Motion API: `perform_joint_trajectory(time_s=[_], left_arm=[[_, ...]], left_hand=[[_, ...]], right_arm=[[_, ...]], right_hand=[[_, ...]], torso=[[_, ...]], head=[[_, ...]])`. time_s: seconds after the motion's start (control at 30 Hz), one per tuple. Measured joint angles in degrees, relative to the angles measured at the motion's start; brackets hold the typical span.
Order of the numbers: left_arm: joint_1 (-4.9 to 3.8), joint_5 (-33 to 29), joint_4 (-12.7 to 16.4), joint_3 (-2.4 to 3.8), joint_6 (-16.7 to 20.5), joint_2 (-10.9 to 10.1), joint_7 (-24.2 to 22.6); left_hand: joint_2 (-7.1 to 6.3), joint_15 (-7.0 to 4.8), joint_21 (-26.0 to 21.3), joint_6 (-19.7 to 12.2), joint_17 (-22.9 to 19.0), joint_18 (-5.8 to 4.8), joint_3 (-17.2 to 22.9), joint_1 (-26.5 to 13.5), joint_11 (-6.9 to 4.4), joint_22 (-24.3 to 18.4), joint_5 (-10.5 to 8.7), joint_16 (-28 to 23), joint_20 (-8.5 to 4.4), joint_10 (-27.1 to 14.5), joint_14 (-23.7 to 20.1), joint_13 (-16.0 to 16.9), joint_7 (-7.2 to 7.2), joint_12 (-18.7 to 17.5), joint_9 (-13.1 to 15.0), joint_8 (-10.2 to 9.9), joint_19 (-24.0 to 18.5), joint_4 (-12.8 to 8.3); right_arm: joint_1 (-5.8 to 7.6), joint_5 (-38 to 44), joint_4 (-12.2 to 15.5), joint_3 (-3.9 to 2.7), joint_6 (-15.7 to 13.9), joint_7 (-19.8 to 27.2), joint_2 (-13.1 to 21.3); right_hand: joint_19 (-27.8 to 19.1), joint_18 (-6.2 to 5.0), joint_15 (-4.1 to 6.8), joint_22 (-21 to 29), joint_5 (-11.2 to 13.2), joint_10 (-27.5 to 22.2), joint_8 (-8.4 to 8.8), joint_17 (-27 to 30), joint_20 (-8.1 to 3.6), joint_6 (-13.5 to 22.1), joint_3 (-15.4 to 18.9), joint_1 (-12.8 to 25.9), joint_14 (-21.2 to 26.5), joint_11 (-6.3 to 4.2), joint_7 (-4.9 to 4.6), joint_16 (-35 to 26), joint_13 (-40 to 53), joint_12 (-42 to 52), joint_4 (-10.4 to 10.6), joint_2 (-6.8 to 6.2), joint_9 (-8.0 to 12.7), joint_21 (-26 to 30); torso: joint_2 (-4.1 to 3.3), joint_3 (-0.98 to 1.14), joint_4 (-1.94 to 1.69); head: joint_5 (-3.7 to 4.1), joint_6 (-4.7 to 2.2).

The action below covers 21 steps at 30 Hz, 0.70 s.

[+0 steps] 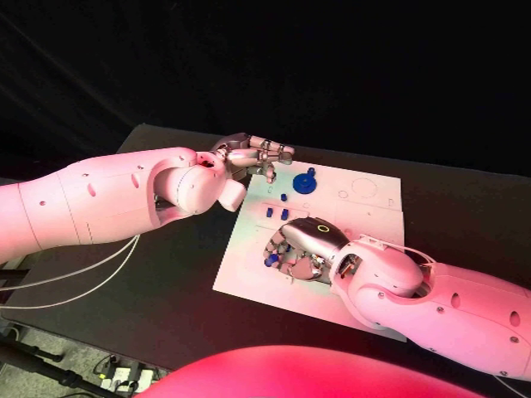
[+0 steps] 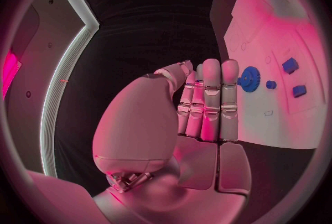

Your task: Assemble the parts on the task board

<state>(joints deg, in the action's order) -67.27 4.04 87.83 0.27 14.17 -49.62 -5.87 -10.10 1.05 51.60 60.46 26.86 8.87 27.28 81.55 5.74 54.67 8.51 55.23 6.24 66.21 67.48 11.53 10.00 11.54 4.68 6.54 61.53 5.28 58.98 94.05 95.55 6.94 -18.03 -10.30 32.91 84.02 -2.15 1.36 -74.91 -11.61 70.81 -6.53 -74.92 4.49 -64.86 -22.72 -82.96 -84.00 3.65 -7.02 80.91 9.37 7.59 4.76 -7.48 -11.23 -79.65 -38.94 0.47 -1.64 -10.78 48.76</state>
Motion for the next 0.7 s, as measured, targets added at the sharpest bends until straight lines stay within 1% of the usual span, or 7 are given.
perform_joint_trajectory(time_s=[0.07,0.1,0.17,0.23,0.33,0.6,0.7], left_arm=[[0.00,0.00,0.01,0.00,0.00,-0.01,0.01],[0.00,0.00,0.02,0.00,-0.01,-0.01,0.02],[0.00,0.00,0.04,0.00,-0.01,-0.01,0.03],[0.00,0.00,0.05,0.00,-0.02,-0.02,0.04],[0.00,0.00,0.06,0.00,-0.04,-0.04,0.07],[0.00,0.00,0.09,0.00,-0.08,-0.12,0.13],[0.00,0.00,0.10,0.00,-0.09,-0.15,0.15]], left_hand=[[0.00,0.00,0.00,0.00,0.00,-0.01,0.00,0.00,0.00,0.00,0.00,0.00,0.00,0.00,0.00,0.00,0.00,0.00,0.00,0.00,0.00,0.00],[0.00,0.00,0.00,0.00,0.00,0.00,0.00,0.00,0.00,0.00,0.00,0.00,0.00,0.00,0.00,0.00,0.00,0.00,0.00,0.00,0.00,0.00],[0.00,0.00,0.00,0.00,0.00,-0.01,0.00,0.00,0.00,0.00,0.00,0.00,0.00,0.00,0.00,0.00,0.00,0.00,0.00,0.00,0.00,0.00],[0.00,0.00,0.00,0.00,0.00,0.00,0.00,0.00,0.00,0.00,0.00,0.00,0.00,0.00,0.00,0.00,0.00,0.00,0.00,0.00,0.00,0.00],[0.00,0.00,0.00,0.00,0.00,0.00,0.00,0.00,0.00,0.00,0.00,0.00,0.00,0.00,0.00,-0.01,0.00,0.00,0.00,0.00,0.00,0.00],[0.00,0.00,0.00,0.00,0.01,-0.01,0.00,0.00,0.00,0.01,0.00,0.00,0.00,0.00,0.00,-0.01,0.00,0.00,0.01,0.00,0.00,0.00],[0.00,0.00,0.00,0.00,0.01,0.00,0.00,0.00,0.00,0.01,0.00,0.00,0.00,0.00,0.00,-0.01,0.00,0.00,0.01,0.00,0.00,0.00]], right_arm=[[0.00,0.03,-0.15,0.03,0.13,-0.10,-0.21],[0.00,0.04,-0.23,0.09,0.21,-0.15,-0.35],[-0.02,0.08,-0.37,0.20,0.36,-0.27,-0.58],[-0.06,0.15,-0.51,0.23,0.49,-0.46,-0.74],[-0.06,0.29,-0.68,0.25,0.61,-0.82,-0.79],[-0.06,0.69,-0.70,0.29,0.50,-1.67,-0.70],[-0.06,0.84,-0.37,0.29,-0.05,-1.87,-0.38]], right_hand=[[-0.03,0.00,-0.56,-0.04,-0.18,-1.26,1.35,0.00,0.12,1.46,-0.03,1.48,-0.03,0.27,-1.35,0.00,-0.35,-0.76,0.33,-0.31,0.18,0.61],[-0.01,0.00,-0.56,-0.04,-0.08,-2.20,2.19,0.00,0.65,2.93,0.14,1.94,-0.03,0.05,-1.52,0.00,-0.89,-1.26,0.75,-0.77,0.69,0.82],[0.00,0.00,-0.76,-0.04,0.69,-2.61,2.88,0.00,0.65,4.53,0.26,2.32,0.17,0.43,-1.35,0.00,-0.83,-1.28,0.89,-1.15,1.29,1.21],[0.00,0.00,-0.96,-0.04,1.08,-2.80,2.91,0.10,0.65,5.64,0.26,2.66,-0.02,0.61,-1.33,0.00,-0.83,-1.28,0.89,-1.50,1.64,1.22],[0.00,0.01,-0.96,-0.03,1.09,-3.02,2.91,0.17,0.64,6.11,0.26,2.66,-0.02,0.83,-1.34,0.00,-0.83,-1.28,0.89,-1.50,1.82,1.49],[-0.20,0.00,-0.96,-0.03,1.09,-3.00,2.91,0.56,0.84,6.44,0.26,2.67,-0.02,0.82,-1.27,-0.23,-0.83,-1.28,0.89,-1.51,1.96,1.77],[0.00,0.00,-0.95,-0.03,1.09,-3.00,2.91,0.67,1.05,6.74,0.42,3.03,-0.02,0.82,-1.15,-0.23,-0.83,-1.28,1.04,-1.88,2.03,1.77]], torso=[[0.00,-0.01,0.00],[0.00,-0.02,0.00],[0.01,-0.02,-0.01],[0.01,-0.02,-0.03],[0.01,-0.02,-0.04],[0.01,-0.02,-0.03],[0.01,-0.01,-0.03]], head=[[0.00,0.01],[0.00,0.01],[0.00,-0.03],[0.00,-0.06],[0.03,-0.09],[0.03,-0.09],[0.08,-0.16]])
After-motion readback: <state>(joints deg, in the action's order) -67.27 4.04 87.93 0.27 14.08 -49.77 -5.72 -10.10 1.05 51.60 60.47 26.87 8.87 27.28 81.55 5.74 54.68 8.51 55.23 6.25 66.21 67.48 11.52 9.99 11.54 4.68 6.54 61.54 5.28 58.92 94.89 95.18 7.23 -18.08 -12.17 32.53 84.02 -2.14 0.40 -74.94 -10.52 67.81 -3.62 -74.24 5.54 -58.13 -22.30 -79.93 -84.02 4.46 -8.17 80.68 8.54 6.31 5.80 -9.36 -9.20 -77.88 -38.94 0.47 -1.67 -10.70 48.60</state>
